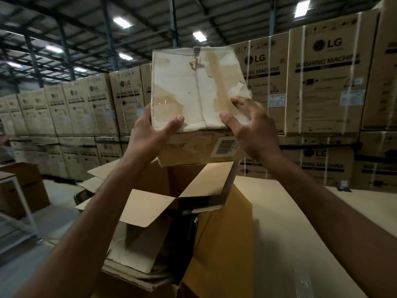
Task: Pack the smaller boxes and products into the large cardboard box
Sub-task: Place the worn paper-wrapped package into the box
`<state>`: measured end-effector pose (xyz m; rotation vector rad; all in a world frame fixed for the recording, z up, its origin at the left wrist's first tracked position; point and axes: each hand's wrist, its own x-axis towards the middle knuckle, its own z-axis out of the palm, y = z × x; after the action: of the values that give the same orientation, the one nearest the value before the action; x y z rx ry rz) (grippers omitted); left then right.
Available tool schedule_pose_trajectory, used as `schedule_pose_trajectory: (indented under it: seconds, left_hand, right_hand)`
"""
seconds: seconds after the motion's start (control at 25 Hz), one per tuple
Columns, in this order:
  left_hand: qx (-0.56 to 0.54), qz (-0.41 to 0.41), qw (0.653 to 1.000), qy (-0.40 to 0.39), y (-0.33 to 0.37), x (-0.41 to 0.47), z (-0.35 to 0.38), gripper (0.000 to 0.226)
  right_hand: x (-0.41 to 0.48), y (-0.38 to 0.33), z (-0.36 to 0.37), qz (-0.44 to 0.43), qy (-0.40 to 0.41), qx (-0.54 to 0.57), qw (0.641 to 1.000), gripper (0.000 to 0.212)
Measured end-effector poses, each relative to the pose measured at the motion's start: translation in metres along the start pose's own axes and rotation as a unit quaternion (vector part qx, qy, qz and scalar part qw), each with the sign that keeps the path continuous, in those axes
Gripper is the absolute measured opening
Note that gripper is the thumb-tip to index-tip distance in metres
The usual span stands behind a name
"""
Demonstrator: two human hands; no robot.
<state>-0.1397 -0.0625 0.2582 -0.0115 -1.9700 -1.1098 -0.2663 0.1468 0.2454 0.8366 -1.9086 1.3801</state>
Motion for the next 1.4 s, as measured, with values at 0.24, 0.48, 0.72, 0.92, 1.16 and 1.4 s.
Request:
schedule_pose_trajectory:
  seconds: [0.24, 0.48, 0.72, 0.92, 1.16, 1.4]
  left_hand:
    - [0.013, -0.018, 1.000, -0.019, -0.056, 0.046, -0.054, 0.068]
    - [0.008, -0.101, 0.987, -0.128, -0.140, 0.075, -0.098, 0.056]
    - [0.039, -0.110, 0.959, -0.258, -0.193, 0.110, -0.129, 0.021]
    - [0.075, -0.073, 0.932, -0.347, -0.206, 0.130, -0.136, 0.025]
    - [0.215, -0.136, 0.875, -0.412, -0.248, 0.141, -0.113, 0.058]
    - [0.311, -0.131, 0.805, -0.488, -0.284, 0.151, -0.082, 0.072]
  right_hand:
    - [0.034, -0.006, 0.086, 0.088, -0.115, 0.048, 0.988, 0.071]
    - [0.021, -0.006, 0.172, 0.180, -0.144, 0.006, 0.973, 0.073]
    - [0.005, -0.023, 0.216, 0.313, -0.211, -0.065, 0.924, 0.062]
    - [0.006, -0.050, 0.204, 0.345, -0.199, -0.174, 0.901, 0.049]
    - [-0.001, -0.035, 0.227, 0.340, -0.284, -0.300, 0.845, 0.044]
    - [0.005, -0.004, 0.263, 0.333, -0.346, -0.362, 0.799, 0.048]
